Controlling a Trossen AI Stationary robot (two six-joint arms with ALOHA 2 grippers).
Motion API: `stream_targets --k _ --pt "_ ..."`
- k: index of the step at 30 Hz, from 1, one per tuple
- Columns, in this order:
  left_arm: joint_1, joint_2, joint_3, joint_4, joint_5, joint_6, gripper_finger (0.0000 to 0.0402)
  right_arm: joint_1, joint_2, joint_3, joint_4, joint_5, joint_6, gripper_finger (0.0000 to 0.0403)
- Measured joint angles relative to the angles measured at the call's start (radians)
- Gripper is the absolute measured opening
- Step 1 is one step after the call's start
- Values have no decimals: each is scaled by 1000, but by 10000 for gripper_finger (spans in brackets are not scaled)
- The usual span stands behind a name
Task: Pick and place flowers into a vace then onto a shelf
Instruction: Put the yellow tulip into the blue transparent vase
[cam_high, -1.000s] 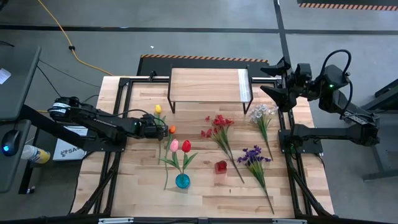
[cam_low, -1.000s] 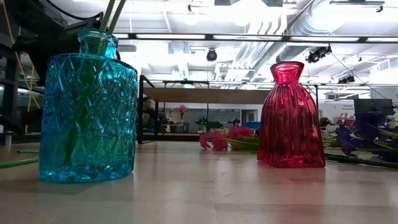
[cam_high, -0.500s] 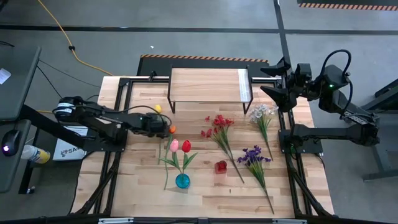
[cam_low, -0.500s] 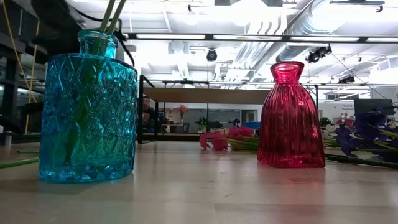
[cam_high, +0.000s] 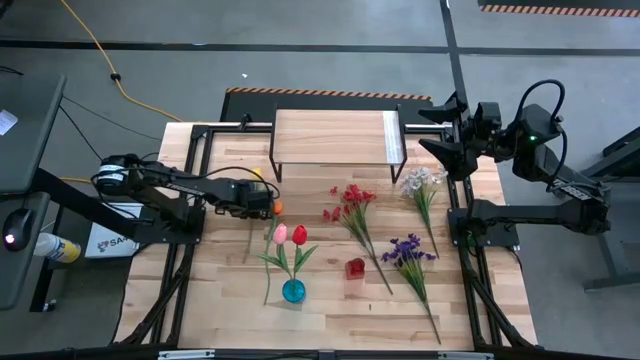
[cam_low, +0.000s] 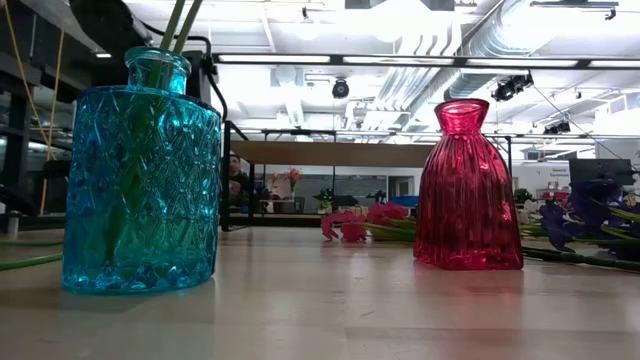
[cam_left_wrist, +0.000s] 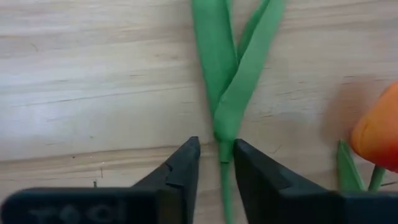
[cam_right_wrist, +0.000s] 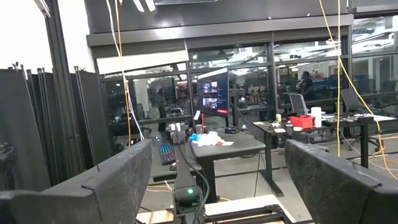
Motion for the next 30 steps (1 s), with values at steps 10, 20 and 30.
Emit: stream_targets --k 10,20,30 --pt "-1 0 3 -16 -33 -55 25 0 0 0 0 -1 0 353" --pt "-63 -8 3 -120 -79 -72 24 0 0 0 -1 -1 0 354" --pt "-212 -170 -1 -373 -62 -221 24 0 0 0 -1 11 0 354"
